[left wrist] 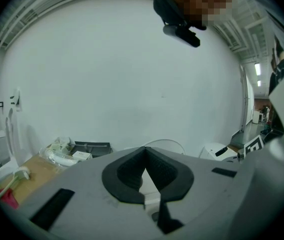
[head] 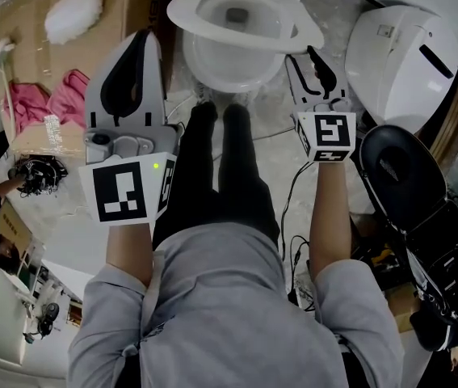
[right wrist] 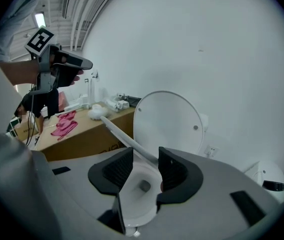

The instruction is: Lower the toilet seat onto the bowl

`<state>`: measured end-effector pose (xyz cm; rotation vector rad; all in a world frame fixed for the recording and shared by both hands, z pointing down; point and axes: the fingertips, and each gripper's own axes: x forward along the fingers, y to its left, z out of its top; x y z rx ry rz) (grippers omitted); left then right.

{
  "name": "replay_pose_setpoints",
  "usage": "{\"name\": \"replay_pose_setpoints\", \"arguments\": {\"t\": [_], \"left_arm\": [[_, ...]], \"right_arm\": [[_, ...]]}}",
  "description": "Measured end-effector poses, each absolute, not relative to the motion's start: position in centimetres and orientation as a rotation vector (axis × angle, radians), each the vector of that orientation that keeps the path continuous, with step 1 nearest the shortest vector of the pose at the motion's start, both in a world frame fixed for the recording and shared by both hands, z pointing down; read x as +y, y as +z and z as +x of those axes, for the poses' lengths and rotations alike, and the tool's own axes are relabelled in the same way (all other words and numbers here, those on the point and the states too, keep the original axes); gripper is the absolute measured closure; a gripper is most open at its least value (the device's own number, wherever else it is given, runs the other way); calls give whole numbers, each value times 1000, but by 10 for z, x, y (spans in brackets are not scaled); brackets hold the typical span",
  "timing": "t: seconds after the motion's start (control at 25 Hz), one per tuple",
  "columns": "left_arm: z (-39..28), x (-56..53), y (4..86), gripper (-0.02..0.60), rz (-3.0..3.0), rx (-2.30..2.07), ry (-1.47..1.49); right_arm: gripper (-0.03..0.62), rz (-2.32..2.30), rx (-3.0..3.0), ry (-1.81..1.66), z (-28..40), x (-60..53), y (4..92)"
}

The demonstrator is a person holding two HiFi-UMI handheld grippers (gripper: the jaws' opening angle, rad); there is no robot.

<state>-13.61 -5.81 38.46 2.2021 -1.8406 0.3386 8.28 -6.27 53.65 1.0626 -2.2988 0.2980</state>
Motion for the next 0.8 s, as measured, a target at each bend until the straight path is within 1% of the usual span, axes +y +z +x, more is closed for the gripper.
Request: {"name": "replay_pose_setpoints", "arguments": {"t": [0.8], "left_arm": [[-121,-53,404,583,2218,-1799,367]], "right_arm": [[447,893,-2230,269,82,3,581]]}}
